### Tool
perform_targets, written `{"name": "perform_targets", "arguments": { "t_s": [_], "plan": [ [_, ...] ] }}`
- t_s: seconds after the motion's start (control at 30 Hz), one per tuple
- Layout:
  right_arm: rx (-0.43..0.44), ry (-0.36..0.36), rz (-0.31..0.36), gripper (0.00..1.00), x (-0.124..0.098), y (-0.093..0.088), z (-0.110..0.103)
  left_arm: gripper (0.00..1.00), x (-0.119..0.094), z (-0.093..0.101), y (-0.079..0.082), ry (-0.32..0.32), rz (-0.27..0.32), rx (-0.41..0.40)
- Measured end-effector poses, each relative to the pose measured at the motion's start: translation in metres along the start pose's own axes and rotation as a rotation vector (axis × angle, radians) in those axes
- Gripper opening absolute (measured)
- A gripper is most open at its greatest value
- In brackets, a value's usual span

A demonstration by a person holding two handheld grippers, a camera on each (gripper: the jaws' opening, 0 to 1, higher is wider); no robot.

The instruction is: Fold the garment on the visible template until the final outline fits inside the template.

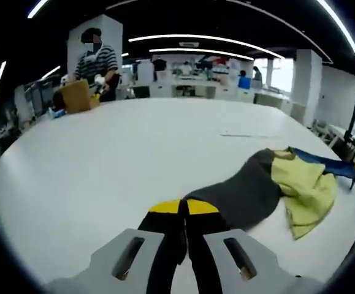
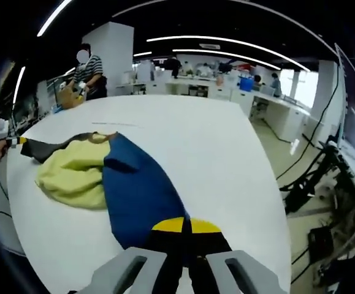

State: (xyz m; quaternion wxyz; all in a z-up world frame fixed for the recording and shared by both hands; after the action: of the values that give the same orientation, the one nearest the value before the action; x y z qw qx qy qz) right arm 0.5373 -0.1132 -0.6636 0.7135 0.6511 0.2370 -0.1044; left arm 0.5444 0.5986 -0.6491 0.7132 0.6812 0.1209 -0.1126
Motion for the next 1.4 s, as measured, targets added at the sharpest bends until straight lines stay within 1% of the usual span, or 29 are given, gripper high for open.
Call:
{"name": "perform_targets", "arguments": {
  "t_s": [0.13,0.2,0.23,0.27,0.33,0.37,0.4,0.43,0.5,0.53,0.6,0.67,0.77,0.83,0.87,0.9,0.97,1.03,1.07,1.17,1.2,1.23,1.27,1.3,1.33,1.4],
  "plan": [
    [0.000,-0.029,-0.027,0.00,0.013,0.001,0.014,0.00,0.009,-0.012,-0.001,0.010,-0.040,0.049],
    [-0.006,-0.048,-0.045,0.00,0.020,0.002,0.020,0.00,0.013,-0.014,-0.001,-0.002,-0.056,0.072],
    [-0.012,-0.053,-0.048,0.00,0.022,0.002,0.022,0.00,0.014,-0.017,0.000,-0.002,-0.073,0.128],
    [-0.021,-0.073,-0.057,0.00,0.026,0.002,0.026,0.00,0.015,-0.018,0.000,-0.001,-0.082,0.150],
    [-0.009,-0.092,-0.077,0.00,0.031,0.002,0.031,0.00,0.019,-0.020,-0.001,0.002,-0.079,0.112],
    [-0.002,-0.097,-0.079,0.00,0.033,0.002,0.033,0.00,0.020,-0.020,-0.001,0.007,-0.070,0.077],
    [0.007,-0.099,-0.087,0.00,0.035,0.001,0.036,0.00,0.021,-0.021,-0.004,0.006,-0.067,-0.001],
    [0.009,-0.104,-0.100,0.00,0.037,0.000,0.038,0.00,0.020,-0.024,-0.007,0.031,-0.084,-0.022],
    [0.018,-0.107,-0.122,0.00,0.040,-0.003,0.042,0.00,0.018,-0.024,-0.008,0.029,-0.093,0.013],
    [0.030,-0.106,-0.138,0.00,0.042,-0.006,0.043,0.00,0.016,-0.024,-0.010,0.031,-0.107,0.035],
    [0.030,-0.095,-0.159,0.00,0.044,-0.008,0.045,0.00,0.017,-0.026,-0.011,0.032,-0.112,0.033],
    [0.004,-0.092,-0.170,0.00,0.045,-0.009,0.046,0.00,0.016,-0.025,-0.012,0.028,-0.113,0.029],
    [-0.003,-0.099,-0.176,0.00,0.048,-0.011,0.048,0.00,0.017,-0.027,-0.013,0.035,-0.139,0.058],
    [-0.001,-0.103,-0.176,0.00,0.049,-0.011,0.048,0.00,0.016,-0.026,-0.013,0.037,-0.140,0.058],
    [-0.020,-0.111,-0.180,0.00,0.049,-0.011,0.049,0.01,0.015,-0.026,-0.012,0.046,-0.142,0.052],
    [-0.040,-0.120,-0.179,0.00,0.049,-0.011,0.049,0.05,0.014,-0.026,-0.010,0.054,-0.131,0.053],
    [-0.050,-0.115,-0.163,0.16,0.047,-0.008,0.048,0.15,0.012,-0.026,-0.009,0.053,-0.124,0.060],
    [-0.024,-0.083,-0.132,0.30,0.046,-0.005,0.045,0.22,0.008,-0.022,-0.009,0.027,-0.119,0.074],
    [-0.013,-0.064,-0.119,0.34,0.045,-0.003,0.043,0.26,0.006,-0.019,-0.009,0.020,-0.112,0.074],
    [0.006,-0.020,-0.098,0.43,0.043,-0.001,0.037,0.37,0.002,-0.009,-0.007,-0.030,-0.073,0.059],
    [0.004,0.001,-0.083,0.46,0.041,0.001,0.034,0.40,0.000,-0.005,-0.006,-0.047,-0.048,0.040],
    [0.000,0.015,-0.077,0.52,0.041,0.001,0.032,0.42,-0.001,-0.001,-0.006,-0.072,-0.033,0.023],
    [-0.005,0.047,-0.064,0.55,0.039,0.002,0.027,0.44,-0.003,0.004,-0.007,-0.097,-0.024,-0.005],
    [-0.004,0.065,-0.061,0.59,0.038,0.003,0.023,0.45,-0.005,0.007,-0.007,-0.113,-0.024,-0.007],
    [-0.008,0.101,-0.054,0.62,0.037,0.004,0.017,0.46,-0.006,0.010,-0.008,-0.133,-0.031,-0.011],
    [-0.005,0.158,-0.042,0.67,0.034,0.005,0.007,0.50,-0.010,0.019,-0.008,-0.178,-0.027,-0.008]
  ]
}}
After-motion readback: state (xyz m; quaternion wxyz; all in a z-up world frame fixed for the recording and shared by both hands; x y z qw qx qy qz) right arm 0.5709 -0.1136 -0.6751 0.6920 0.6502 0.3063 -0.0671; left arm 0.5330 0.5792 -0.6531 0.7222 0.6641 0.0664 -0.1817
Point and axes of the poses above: the point that each gripper's makers call its tool centre point, and the gripper's own axes: x roughly forward along the fingers, z roughly to its right, y roughly out of its top, the point moved 9 cm from there along -x, roughly backward along the fingers, and after that the axes turned 11 degrees about z, right-handed, at the moved point
